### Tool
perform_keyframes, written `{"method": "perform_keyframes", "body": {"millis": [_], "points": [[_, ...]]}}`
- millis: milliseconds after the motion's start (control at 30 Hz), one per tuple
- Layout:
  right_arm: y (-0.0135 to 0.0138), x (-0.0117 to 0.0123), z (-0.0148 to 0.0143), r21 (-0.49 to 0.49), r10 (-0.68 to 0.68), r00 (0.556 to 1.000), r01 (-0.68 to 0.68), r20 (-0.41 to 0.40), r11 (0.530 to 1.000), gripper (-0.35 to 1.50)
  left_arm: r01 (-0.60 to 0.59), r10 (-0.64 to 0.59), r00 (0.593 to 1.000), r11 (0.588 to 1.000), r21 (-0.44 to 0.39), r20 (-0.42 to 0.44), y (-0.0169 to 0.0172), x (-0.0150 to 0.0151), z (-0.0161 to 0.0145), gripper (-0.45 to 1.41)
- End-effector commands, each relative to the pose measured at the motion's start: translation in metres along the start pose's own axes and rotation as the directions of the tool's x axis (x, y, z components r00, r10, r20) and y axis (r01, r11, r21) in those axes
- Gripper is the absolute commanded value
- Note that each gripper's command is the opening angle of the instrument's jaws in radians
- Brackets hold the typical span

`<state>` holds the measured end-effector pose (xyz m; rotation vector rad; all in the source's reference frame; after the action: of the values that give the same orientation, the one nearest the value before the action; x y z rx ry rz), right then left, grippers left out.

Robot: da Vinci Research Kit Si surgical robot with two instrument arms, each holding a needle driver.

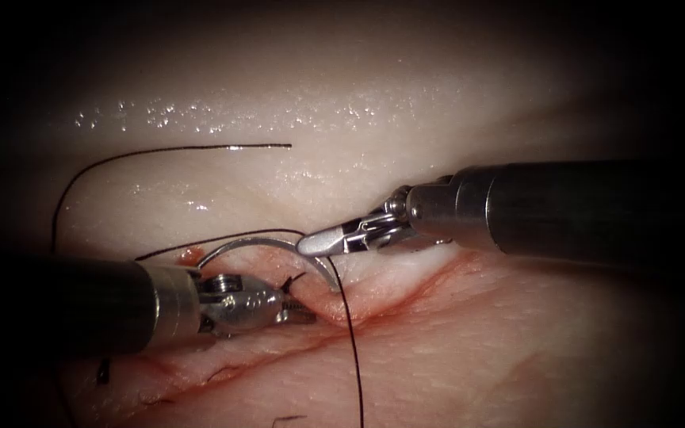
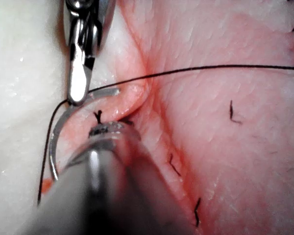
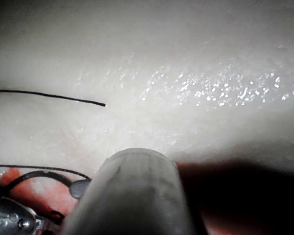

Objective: Wound Closure

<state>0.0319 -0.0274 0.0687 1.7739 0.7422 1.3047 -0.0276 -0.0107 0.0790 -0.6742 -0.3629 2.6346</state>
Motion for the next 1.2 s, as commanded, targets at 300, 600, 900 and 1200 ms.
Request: {"method": "perform_keyframes", "body": {"millis": [300, 600, 900, 1200], "points": [[-0.0026, 0.0061, -0.0044, -0.229, -0.696, 0.641, 0.661, -0.323, 0.715, 1.33, 0.008, -0.008, 1.0, 1.0, -0.001, 0.0, 0.0001, 0.0003, 0.0006, 0.22], [-0.0103, 0.0093, -0.0109, -0.581, -0.997, 0.07, 0.81, -0.041, 0.081, 1.47, 0.008, -0.008, 1.0, 1.0, -0.001, 0.001, 0.0002, 0.0004, 0.0005, 0.22], [-0.0165, 0.0054, -0.0056, -0.523, -0.931, -0.057, 0.814, 0.361, -0.253, 1.42, 0.009, -0.009, 1.0, 1.0, -0.002, 0.001, 0.0002, 0.0004, 0.0005, 0.22], [-0.0191, 0.0033, 0.0066, -0.389, -0.652, -0.139, 0.704, 0.745, -0.595, 1.03, 0.008, -0.008, 1.0, 1.0, -0.002, 0.001, 0.0002, 0.0003, 0.0004, 0.22]]}}
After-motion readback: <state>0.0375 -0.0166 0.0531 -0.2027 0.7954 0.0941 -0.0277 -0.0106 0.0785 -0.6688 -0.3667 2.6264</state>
